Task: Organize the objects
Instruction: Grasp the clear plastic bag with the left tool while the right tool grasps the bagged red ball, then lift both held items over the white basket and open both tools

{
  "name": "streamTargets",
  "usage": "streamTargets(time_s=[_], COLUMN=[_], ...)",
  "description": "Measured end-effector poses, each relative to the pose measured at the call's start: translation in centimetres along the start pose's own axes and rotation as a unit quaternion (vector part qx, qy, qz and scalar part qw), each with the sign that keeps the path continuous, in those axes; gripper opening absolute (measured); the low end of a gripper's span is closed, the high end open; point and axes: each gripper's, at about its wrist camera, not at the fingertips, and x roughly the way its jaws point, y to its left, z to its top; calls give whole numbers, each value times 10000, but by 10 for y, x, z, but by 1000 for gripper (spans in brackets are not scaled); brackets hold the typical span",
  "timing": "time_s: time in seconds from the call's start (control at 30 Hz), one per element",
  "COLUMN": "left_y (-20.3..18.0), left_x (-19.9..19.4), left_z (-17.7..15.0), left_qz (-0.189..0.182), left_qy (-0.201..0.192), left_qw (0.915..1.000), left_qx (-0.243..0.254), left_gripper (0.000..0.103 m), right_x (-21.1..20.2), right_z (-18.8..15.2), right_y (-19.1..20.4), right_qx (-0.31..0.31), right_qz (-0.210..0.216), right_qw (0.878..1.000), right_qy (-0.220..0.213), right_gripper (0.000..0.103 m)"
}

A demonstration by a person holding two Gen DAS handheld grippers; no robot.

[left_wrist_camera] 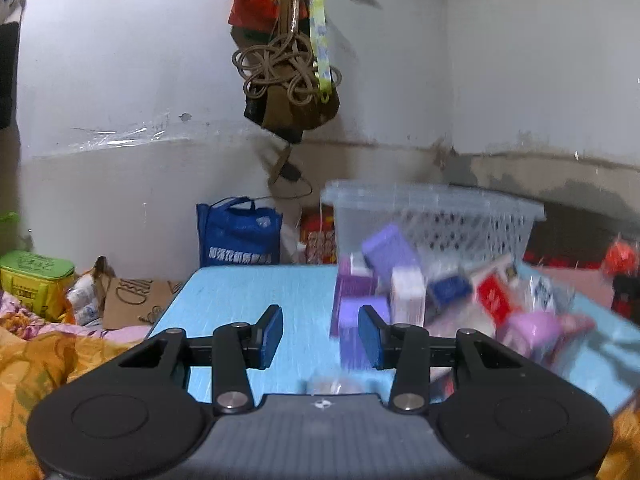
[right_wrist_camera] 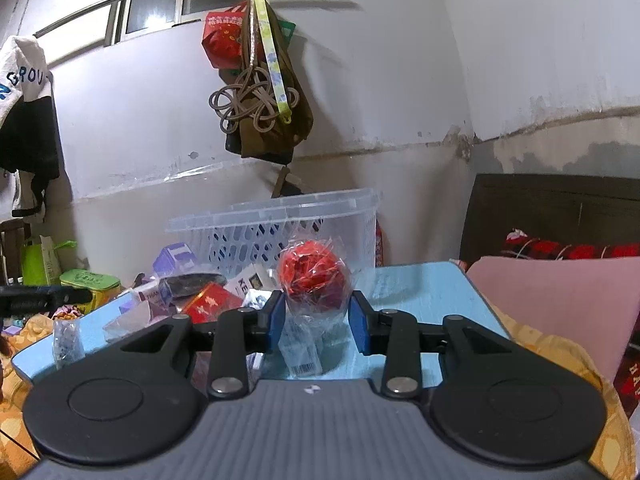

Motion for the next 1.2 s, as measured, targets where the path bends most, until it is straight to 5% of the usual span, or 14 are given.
streamTargets(time_s=[0.13,0.27,0.33,0.37,0.63,0.8,1.0,1.2], left_y=[0,-10,-13,-11,-3,-2,-17,-45], left_x=[-10,-13,-9,-10,-12,-17,3,88], left_z=[-17,-30,-34,-35,-17,15,94,158], left_qz=[118,-11,0,-45,-162,-242,-526,-825], left_qy=[173,363,448,437,159,-209,-796,-371], left_qw=[9997,9991,9986,9989,9997,9995,9954,9958], left_qx=[101,238,271,185,-23,-82,82,107], left_gripper=[69,71,62,46,46,46,46,46], right_x=[0,0,-1,-3,-9,-9,12,88], right_z=[-4,-5,-5,-5,4,20,70,115], right_y=[-2,-1,0,1,1,3,9,7], right_qx=[46,52,44,37,-20,-70,-310,-500], right_qz=[22,43,45,45,-26,15,215,405], right_qw=[10000,10000,10000,10000,10000,9997,9978,9970], right_qy=[48,61,62,55,-69,-224,-547,-437], right_gripper=[38,38,38,38,38,38,38,38])
